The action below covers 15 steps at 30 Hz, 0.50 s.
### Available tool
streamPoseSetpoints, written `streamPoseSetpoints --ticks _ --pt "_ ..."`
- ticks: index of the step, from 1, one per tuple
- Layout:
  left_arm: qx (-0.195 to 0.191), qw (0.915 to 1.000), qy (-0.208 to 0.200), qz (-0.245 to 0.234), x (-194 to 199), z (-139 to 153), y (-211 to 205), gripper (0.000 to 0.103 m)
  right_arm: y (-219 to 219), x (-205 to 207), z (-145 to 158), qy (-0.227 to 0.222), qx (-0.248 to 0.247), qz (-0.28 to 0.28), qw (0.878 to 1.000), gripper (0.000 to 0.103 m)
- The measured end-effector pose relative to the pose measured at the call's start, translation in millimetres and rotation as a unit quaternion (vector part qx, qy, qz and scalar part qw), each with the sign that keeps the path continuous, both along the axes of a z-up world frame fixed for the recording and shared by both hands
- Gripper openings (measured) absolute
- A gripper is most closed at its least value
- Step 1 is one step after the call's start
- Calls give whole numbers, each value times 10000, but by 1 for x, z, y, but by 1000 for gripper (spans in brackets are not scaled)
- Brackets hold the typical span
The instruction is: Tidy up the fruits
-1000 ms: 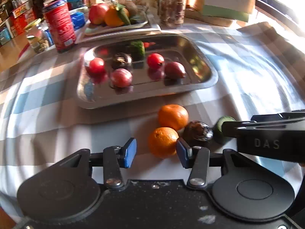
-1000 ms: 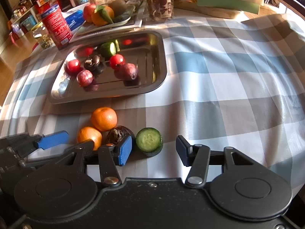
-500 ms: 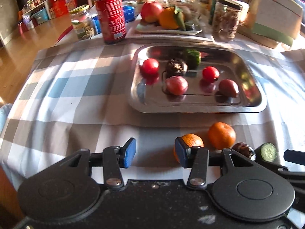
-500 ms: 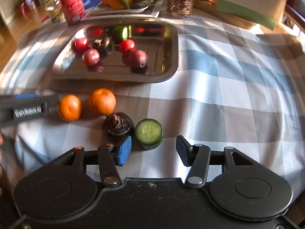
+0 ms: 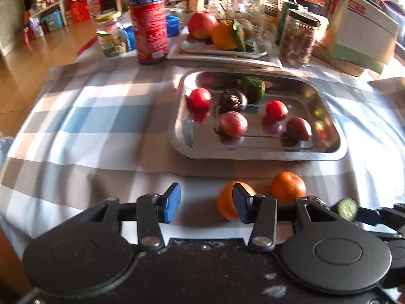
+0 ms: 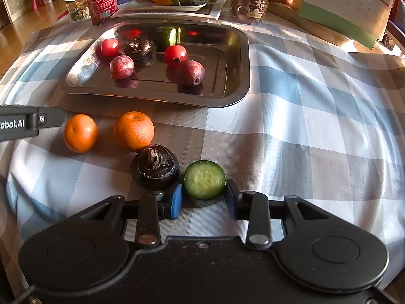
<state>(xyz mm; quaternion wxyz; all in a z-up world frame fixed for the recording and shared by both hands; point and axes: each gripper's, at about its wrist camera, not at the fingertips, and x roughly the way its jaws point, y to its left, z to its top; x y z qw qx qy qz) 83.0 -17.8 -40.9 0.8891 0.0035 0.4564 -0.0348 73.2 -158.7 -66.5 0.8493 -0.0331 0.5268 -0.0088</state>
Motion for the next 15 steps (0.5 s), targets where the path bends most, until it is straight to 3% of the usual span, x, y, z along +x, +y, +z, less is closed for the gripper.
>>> streamPoseSetpoints --ticks 5,15 --pt "24 9995 230 -236 1 -8 -8 48 -3 0 0 14 97 -130 9999 45" --pt "35 9989 191 -438 7 -15 -14 49 -4 0 4 63 199 -214 9996 45"
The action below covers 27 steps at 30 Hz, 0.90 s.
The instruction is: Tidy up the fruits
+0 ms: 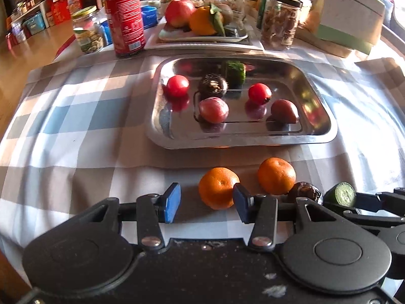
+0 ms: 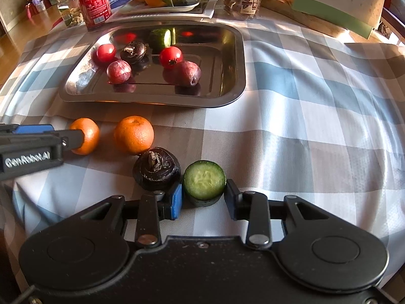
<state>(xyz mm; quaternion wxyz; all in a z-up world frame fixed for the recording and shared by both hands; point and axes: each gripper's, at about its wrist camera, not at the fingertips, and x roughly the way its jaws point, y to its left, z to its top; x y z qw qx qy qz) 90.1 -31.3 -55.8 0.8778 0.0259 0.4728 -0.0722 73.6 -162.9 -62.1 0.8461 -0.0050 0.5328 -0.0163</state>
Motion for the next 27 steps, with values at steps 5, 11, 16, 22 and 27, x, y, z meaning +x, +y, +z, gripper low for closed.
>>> streamPoseSetpoints --ticks 5,11,16,22,27 --pt "-1 9999 84 -117 2 -6 -4 49 0 0 4 -20 37 -34 10000 45" --pt "131 9998 82 -135 9 -12 -10 49 0 2 4 28 66 -79 9999 45" --pt "195 9997 -51 -128 12 -10 -15 49 2 3 4 45 104 -77 9999 45" --pt "51 9999 128 -4 20 -16 -11 49 4 1 2 57 67 -45 10000 45" --pt "-154 9998 98 107 20 -18 -5 39 6 1 2 45 28 -45 10000 45"
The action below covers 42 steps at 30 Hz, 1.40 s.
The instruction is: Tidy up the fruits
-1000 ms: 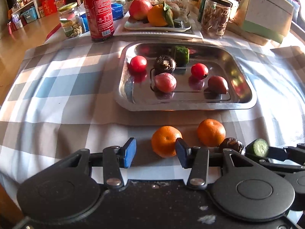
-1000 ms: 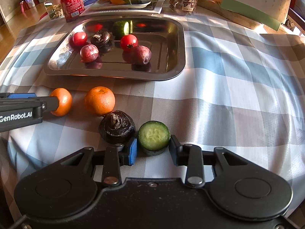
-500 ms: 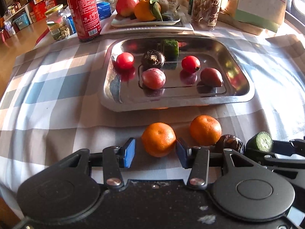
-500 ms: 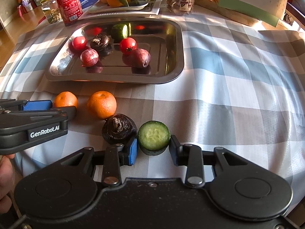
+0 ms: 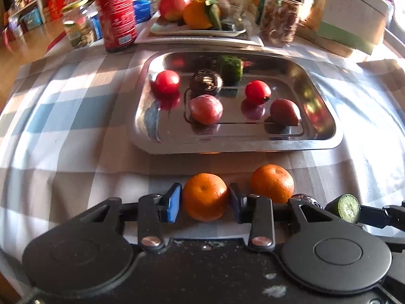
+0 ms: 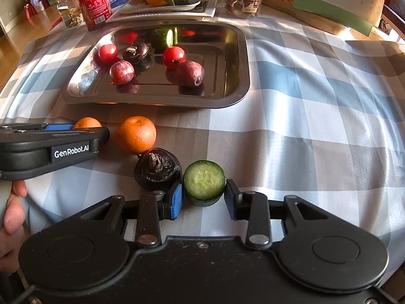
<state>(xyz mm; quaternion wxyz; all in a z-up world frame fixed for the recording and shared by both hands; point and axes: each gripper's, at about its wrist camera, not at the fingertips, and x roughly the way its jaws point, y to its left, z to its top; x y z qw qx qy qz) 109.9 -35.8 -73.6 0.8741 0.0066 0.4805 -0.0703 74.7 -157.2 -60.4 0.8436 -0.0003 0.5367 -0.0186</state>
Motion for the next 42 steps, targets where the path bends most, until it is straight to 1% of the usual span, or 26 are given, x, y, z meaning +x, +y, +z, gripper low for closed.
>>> streamPoseSetpoints --ticks 2,5,10,12,14,17,19,21,23,27,31,42 --pt "-60 9999 39 117 -2 2 4 39 1 -2 3 -80 -46 4 10000 45" --pt "17 9998 -86 159 -6 7 4 39 0 -4 8 -208 -82 -6 9997 45" --pt "-38 9990 -432 102 -12 22 1 39 -4 -2 19 -445 20 -108 9989 45" --pt "21 9980 -625 36 -15 27 -2 39 -6 -2 23 -574 85 -167 9982 45" --pt "85 9973 -724 -17 -16 30 -3 39 -9 -1 26 -643 128 -223 9976 45" --pt "37 9982 -591 -55 -12 25 -3 39 -12 2 24 -615 140 -295 9976 45" --pt "1 9992 -408 -10 -9 21 -2 39 -13 4 23 -568 165 -327 9977 45" --pt "-42 9997 -245 27 -7 18 -1 39 -14 6 22 -528 245 -364 9976 45" --pt "-72 9998 -177 53 -7 18 -1 39 -13 5 22 -509 314 -398 9974 45" --pt "-29 9998 -182 85 -8 19 -1 39 -10 6 21 -456 324 -420 9976 45" --pt "-43 9997 -207 144 -8 23 0 39 -9 7 21 -409 451 -485 9970 45" --pt "-177 9989 -321 302 -13 39 4 39 -3 5 38 -701 419 -570 9950 45"
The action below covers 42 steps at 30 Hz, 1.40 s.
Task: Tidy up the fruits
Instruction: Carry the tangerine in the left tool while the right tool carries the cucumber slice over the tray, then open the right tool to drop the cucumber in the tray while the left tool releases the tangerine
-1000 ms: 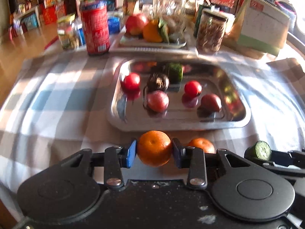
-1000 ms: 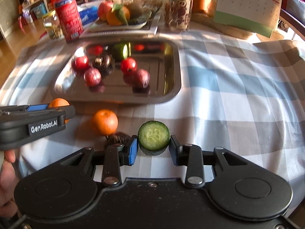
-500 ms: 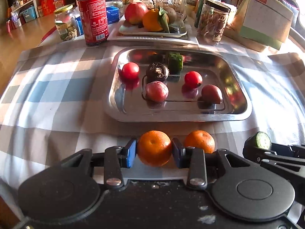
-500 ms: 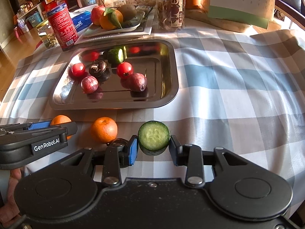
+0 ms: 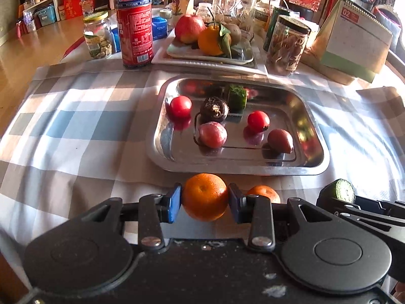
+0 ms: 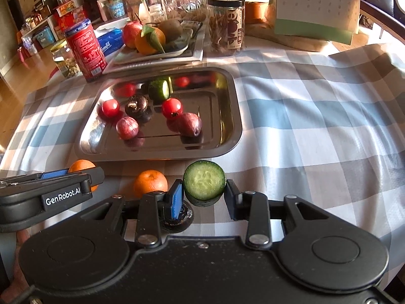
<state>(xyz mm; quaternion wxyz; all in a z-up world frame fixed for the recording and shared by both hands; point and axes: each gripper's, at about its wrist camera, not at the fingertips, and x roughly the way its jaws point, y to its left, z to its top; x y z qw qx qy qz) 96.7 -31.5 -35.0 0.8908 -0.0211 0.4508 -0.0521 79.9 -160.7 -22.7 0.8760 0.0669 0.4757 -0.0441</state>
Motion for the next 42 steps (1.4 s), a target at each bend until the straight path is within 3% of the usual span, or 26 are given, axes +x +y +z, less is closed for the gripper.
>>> streamPoseSetpoints --ticks 8,13,19,28,33,42 --pt "-82 9999 88 -11 3 10 5 39 -4 8 13 8 256 -119 9996 45" --pt "-230 9995 213 -10 20 28 9 39 -10 26 36 -97 471 -172 9987 45" --pt "17 9999 73 -102 48 48 8 39 -14 63 53 -232 437 -232 9985 45" --pt "-17 9987 476 -206 91 29 7 39 -31 101 24 150 615 -631 9960 45" --pt "228 9974 654 -220 98 15 4 39 -43 109 4 457 646 -919 9926 45" --pt "160 9964 801 -202 101 10 -1 39 -43 116 1 441 696 -1012 9914 46"
